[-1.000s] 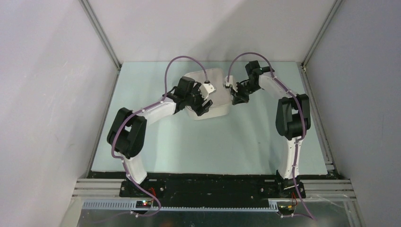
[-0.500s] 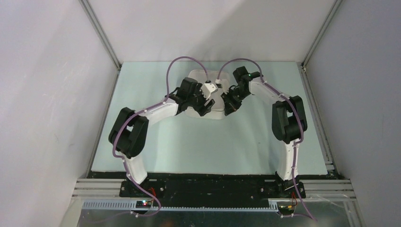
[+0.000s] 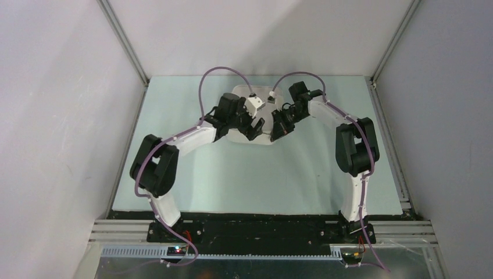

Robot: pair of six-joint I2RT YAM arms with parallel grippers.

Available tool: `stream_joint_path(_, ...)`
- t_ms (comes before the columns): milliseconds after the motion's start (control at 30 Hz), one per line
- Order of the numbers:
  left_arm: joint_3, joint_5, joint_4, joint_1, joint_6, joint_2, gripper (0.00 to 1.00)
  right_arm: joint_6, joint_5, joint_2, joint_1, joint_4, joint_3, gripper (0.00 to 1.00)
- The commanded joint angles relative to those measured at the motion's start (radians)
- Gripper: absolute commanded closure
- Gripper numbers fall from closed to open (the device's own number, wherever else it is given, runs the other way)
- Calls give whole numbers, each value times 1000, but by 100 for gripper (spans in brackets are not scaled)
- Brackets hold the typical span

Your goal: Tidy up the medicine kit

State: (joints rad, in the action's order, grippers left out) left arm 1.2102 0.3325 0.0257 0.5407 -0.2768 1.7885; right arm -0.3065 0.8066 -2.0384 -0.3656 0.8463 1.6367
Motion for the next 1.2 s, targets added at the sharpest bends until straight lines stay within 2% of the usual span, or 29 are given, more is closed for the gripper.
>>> stream_joint_path(0, 17, 33, -65, -34, 13, -186, 2, 25, 106, 71, 4, 34, 36, 100)
stream_joint_path(233, 34, 147, 76, -100, 37, -214, 0, 81, -26, 60, 40, 0, 10, 100)
stream_joint_path(300, 42, 147, 76, -128, 132, -181, 0, 88, -44, 61, 59, 3, 6, 100)
stream_joint_path(367, 81, 92, 71, -173, 310, -115, 0, 91, -70, 60, 72, 14, 9, 100)
stream_joint_path(400, 112, 77, 70, -195, 463, -90, 0, 89, -80, 59, 77, 22, 10, 100)
stream_joint_path(467, 137, 46, 59, -254, 675, -19, 0, 87, -108, 45, 100, 32, 20, 100)
stream_joint_path(533, 109, -17, 0, -279, 761, 0, 0, 68, -139, 20, 131, 36, 43, 100)
stream_joint_path(600, 99, 9, -17, -281, 808, 17, 0, 29, -173, -24, 157, 42, 86, 100)
stream_joint_path(767, 62, 94, -110, -213, 811, 75, 2, -96, -293, -147, 185, 58, 237, 100)
stream_joint_path(967, 135, 199, -125, -102, 717, 136, 8, -104, -426, -239, 211, -12, 329, 100)
stream_joint_path(1033, 161, 230, -95, -109, 690, 119, 11, -120, -441, -266, 214, -8, 365, 100)
stream_joint_path(1167, 244, 230, 72, -168, 566, 67, 12, -161, -410, -259, 217, 15, 405, 100)
